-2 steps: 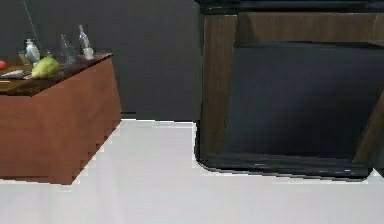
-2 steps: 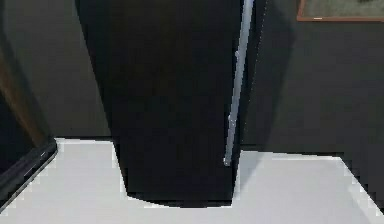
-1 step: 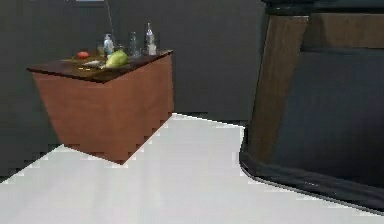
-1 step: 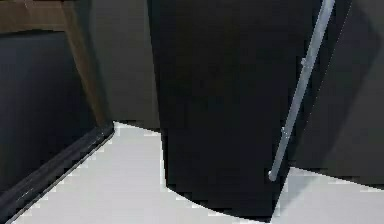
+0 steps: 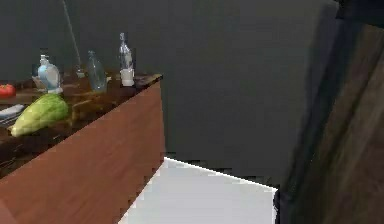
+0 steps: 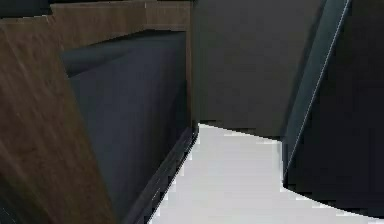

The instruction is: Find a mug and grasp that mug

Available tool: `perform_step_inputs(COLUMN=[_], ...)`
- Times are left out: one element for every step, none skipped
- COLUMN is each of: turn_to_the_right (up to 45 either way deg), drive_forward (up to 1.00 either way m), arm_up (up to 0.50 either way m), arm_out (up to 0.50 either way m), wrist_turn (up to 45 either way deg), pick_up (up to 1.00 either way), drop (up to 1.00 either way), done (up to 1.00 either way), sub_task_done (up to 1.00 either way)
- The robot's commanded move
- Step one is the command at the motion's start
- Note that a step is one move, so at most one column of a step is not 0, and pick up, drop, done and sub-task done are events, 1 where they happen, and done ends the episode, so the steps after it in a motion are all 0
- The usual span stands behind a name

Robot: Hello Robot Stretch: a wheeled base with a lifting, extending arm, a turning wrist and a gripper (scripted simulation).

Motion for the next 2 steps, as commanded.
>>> perform_step_inputs(turn_to_the_right=[0.0, -45.0], drive_forward=[0.65, 0.0], arm_up=[0.0, 0.0], arm_out=[0.0, 0.0], wrist_turn=[0.0, 0.0], pick_up=[0.0, 0.0], drop=[0.0, 0.0], done=[0.0, 0.0], sub_task_done=[0.0, 0.0])
